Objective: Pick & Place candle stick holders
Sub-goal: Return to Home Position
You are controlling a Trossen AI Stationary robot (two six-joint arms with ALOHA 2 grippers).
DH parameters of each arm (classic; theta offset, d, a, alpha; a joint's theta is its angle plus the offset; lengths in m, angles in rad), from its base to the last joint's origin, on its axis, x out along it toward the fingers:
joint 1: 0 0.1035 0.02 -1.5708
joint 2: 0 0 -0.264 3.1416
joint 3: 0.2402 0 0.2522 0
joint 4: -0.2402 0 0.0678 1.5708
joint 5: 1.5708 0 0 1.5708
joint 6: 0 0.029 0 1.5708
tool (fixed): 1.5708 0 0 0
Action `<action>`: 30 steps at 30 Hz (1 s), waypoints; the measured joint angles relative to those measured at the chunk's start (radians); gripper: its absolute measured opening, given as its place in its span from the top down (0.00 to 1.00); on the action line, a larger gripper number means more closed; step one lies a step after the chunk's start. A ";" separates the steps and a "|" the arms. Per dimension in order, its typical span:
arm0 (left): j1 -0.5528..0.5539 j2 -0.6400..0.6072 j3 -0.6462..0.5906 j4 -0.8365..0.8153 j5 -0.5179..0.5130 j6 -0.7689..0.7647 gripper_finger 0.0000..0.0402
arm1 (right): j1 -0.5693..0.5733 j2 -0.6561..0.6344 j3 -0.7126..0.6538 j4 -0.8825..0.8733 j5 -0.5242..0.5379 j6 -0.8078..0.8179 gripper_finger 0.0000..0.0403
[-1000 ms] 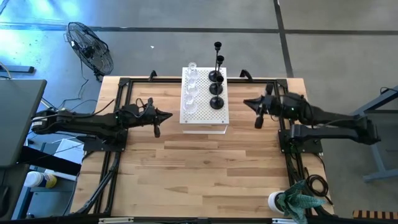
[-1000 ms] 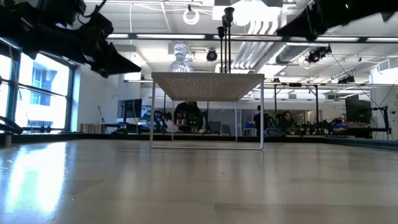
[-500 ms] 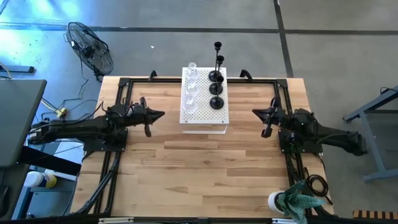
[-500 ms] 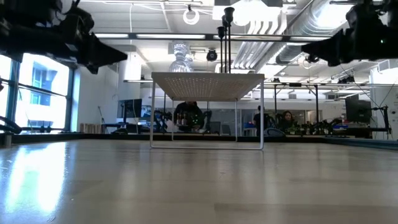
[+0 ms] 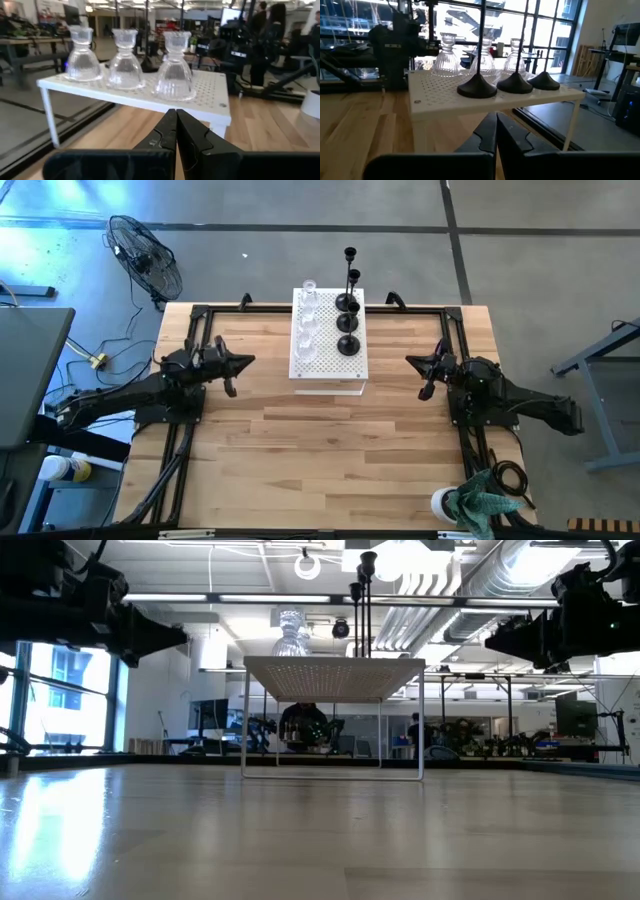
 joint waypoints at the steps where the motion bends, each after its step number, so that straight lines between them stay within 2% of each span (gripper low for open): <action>1: 0.000 -0.027 0.000 -0.031 -0.009 0.001 1.00 | -0.003 0.003 0.000 0.000 0.006 0.000 1.00; 8: 0.000 -0.259 -0.002 -0.251 0.013 -0.007 1.00 | -0.021 0.004 0.000 0.001 0.036 0.028 1.00; 13: 0.000 -0.252 -0.002 -0.286 0.023 -0.002 1.00 | -0.020 0.011 0.000 -0.003 0.025 0.044 0.99; 20: 0.000 -0.251 -0.003 -0.237 -0.001 -0.033 1.00 | -0.020 0.016 0.000 -0.001 0.025 0.040 0.98; 30: 0.000 -0.241 0.000 -0.303 -0.021 -0.033 1.00 | -0.020 0.016 0.000 0.003 0.025 0.037 0.98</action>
